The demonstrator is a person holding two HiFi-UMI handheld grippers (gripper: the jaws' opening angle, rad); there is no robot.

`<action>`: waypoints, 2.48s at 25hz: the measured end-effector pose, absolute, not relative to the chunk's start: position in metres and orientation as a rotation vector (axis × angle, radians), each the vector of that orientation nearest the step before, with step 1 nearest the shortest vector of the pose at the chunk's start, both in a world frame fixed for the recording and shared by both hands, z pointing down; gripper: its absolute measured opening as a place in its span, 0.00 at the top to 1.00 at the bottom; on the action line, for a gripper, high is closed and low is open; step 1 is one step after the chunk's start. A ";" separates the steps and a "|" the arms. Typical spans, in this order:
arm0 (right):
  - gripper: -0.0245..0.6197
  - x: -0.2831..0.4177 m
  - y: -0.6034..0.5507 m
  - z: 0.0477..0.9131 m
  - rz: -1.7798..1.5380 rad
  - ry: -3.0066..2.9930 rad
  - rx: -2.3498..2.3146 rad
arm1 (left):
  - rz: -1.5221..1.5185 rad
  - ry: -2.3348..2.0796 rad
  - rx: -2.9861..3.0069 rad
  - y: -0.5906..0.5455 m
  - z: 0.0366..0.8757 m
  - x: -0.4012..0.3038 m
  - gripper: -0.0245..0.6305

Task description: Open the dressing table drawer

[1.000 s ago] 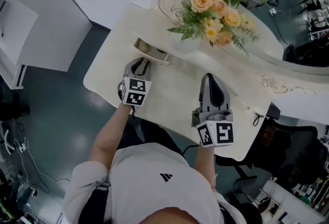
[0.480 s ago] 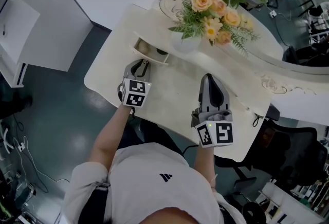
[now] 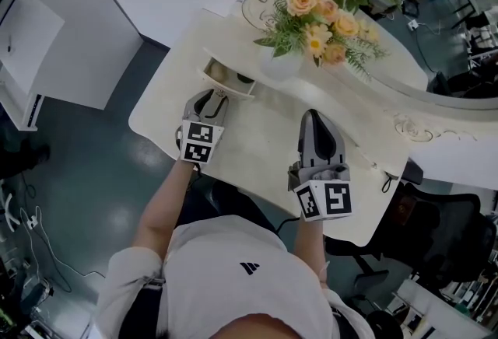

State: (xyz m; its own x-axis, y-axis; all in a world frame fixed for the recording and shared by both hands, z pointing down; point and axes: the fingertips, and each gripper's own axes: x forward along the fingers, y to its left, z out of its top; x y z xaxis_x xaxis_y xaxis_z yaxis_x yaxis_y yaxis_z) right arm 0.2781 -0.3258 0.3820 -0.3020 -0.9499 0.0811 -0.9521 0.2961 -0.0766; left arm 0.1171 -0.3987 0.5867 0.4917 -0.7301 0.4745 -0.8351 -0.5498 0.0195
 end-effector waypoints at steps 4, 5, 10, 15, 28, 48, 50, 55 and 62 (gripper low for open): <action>0.97 0.272 -0.323 0.378 0.164 -2.526 1.845 | 0.561 -1.347 2.522 -0.393 0.570 0.111 0.77; 0.97 0.270 -0.322 0.377 0.162 -2.528 1.847 | 0.553 -1.349 2.527 -0.392 0.566 0.109 0.80; 0.97 0.259 -0.313 0.368 0.139 -2.530 1.862 | 0.521 -1.349 2.559 -0.386 0.550 0.103 0.90; 0.97 0.249 -0.301 0.359 0.119 -2.514 1.901 | 0.495 -1.327 2.597 -0.378 0.533 0.097 0.94; 0.97 0.226 -0.265 0.348 0.071 -2.436 1.989 | 0.349 -1.262 2.691 -0.351 0.475 0.075 0.95; 0.97 0.187 -0.207 0.332 0.011 -2.374 2.081 | 0.173 -1.228 2.789 -0.300 0.401 0.027 0.95; 0.97 0.184 -0.201 0.331 0.002 -2.365 2.091 | 0.155 -1.232 2.792 -0.296 0.395 0.021 0.95; 0.97 0.177 -0.186 0.329 -0.014 -2.344 2.116 | 0.120 -1.239 2.791 -0.286 0.385 0.008 0.95; 0.97 0.170 -0.167 0.324 -0.045 -2.310 2.151 | 0.066 -1.240 2.805 -0.271 0.370 -0.004 0.95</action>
